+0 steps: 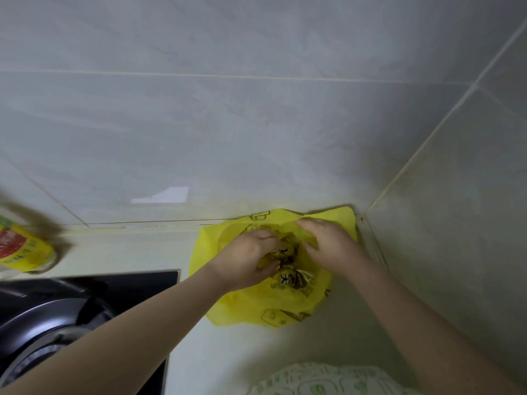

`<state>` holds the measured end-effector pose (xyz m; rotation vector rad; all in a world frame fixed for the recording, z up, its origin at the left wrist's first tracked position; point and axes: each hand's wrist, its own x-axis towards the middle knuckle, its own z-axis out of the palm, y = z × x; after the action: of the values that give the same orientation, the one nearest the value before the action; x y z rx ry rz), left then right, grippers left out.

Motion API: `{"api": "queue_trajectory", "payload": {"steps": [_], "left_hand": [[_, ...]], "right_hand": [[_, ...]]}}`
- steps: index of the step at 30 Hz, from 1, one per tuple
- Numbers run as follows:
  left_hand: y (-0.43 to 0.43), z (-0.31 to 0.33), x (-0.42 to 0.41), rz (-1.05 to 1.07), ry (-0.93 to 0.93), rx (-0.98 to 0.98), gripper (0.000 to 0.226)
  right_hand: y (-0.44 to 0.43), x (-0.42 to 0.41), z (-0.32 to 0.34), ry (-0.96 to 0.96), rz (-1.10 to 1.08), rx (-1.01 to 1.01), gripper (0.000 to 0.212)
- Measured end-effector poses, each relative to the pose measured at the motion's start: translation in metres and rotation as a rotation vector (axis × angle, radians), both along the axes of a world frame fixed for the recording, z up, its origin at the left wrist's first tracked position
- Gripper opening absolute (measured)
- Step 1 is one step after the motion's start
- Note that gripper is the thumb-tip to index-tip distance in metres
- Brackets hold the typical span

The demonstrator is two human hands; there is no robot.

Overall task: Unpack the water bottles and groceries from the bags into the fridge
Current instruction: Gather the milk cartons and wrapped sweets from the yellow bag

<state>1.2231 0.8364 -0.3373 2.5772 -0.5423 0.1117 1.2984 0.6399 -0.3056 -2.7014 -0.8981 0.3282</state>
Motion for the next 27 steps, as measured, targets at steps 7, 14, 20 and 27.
{"api": "queue_trajectory", "payload": {"steps": [7,14,20,27], "left_hand": [[-0.004,-0.031,0.016,0.115,0.189,0.220,0.051],[-0.005,-0.047,0.030,0.266,0.324,0.171,0.059],[-0.015,-0.048,0.036,0.353,0.335,0.232,0.039],[-0.017,-0.030,0.032,0.375,0.352,0.168,0.029]], "right_hand": [[-0.001,0.007,-0.011,0.039,-0.025,-0.077,0.060],[-0.014,0.001,-0.017,0.059,-0.030,-0.016,0.065],[-0.019,-0.013,-0.014,0.075,-0.059,0.073,0.061],[-0.022,-0.036,-0.010,0.109,-0.108,0.136,0.056]]}}
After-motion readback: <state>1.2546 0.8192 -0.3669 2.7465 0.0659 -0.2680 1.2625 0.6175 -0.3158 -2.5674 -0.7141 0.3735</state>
